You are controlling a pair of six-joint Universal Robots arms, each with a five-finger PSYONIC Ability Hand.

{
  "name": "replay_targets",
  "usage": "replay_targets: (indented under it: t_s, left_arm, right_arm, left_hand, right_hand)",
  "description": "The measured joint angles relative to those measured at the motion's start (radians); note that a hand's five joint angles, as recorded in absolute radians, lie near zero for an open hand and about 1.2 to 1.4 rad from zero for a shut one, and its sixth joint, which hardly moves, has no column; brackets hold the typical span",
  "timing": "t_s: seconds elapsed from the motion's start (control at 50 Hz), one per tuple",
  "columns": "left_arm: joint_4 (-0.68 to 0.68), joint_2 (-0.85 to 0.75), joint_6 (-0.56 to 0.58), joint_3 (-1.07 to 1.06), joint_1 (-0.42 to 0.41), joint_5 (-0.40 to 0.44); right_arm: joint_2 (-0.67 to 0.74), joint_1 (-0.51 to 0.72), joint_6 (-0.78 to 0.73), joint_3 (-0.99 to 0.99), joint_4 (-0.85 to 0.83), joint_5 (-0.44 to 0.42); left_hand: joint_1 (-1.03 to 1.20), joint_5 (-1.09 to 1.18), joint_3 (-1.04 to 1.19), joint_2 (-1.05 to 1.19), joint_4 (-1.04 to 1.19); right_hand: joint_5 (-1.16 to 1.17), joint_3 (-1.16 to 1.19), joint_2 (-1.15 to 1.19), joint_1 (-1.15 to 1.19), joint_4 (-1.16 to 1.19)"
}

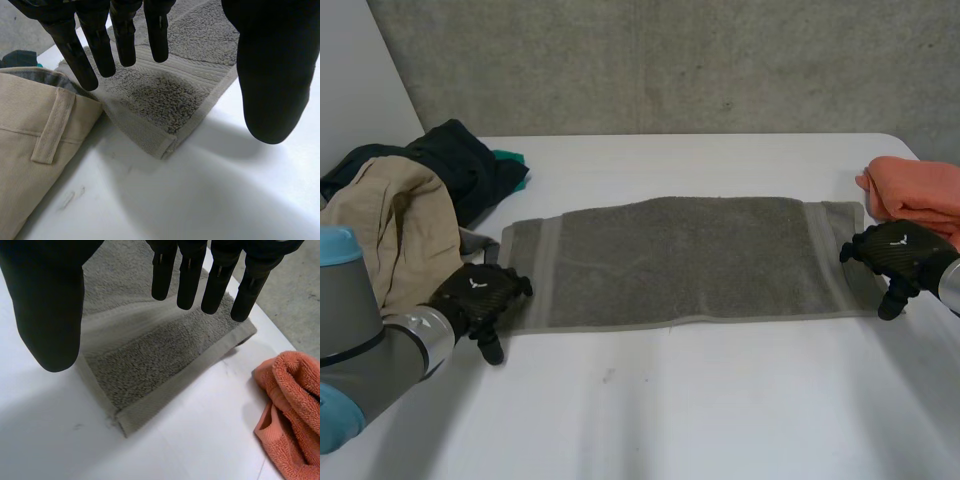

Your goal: Fold the laundry.

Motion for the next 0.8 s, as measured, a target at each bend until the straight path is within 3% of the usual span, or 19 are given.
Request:
replay_targets:
  t_s: [0.3,0.8]
  left_arm:
    - [0.102,-0.003,-0.025,-0.011,-0.013,-0.003]
    - [0.104,0.012,-0.044,-0.004,0.005,-0.017]
  right_arm:
    - [0.104,-0.012,0.014,0.008,-0.198,-0.052]
    - [0.205,0.043,0.101,-0.086,-0.342,-0.008]
  left_hand:
    - [0.0,0.0,0.0,0.0,0.0]
    - [0.0,0.0,0.0,0.0,0.0]
  right_hand:
    - [0.161,0.175,0.184,0.167,0.166]
    - [0.274,0.292,0.296,0.286,0.282]
